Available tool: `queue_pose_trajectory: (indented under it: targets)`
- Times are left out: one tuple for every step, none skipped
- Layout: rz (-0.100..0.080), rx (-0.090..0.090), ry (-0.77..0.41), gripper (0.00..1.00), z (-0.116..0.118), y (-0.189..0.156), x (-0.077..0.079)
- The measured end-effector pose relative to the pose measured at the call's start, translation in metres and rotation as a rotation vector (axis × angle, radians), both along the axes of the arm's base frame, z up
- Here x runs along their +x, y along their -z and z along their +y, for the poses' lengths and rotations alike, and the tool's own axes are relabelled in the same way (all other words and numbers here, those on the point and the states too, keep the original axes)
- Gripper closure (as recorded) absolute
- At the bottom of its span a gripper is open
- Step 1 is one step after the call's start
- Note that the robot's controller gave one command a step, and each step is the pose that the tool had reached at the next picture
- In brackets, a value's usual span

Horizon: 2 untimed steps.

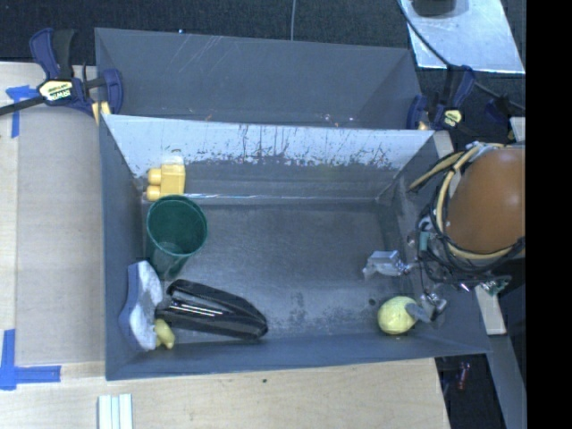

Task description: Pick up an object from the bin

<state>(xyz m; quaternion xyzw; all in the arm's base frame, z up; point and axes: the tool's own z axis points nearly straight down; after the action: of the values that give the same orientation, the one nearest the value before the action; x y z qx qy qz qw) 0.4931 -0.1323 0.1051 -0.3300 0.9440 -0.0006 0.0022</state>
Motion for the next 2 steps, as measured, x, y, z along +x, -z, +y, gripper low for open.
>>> queue_pose_trajectory:
  targets:
    - [-0.005, 0.002, 0.162, 0.0, -0.019, 0.03, 0.017]
    - [-0.007, -0.006, -0.003, 1.0, 0.002, 0.031, -0.002]
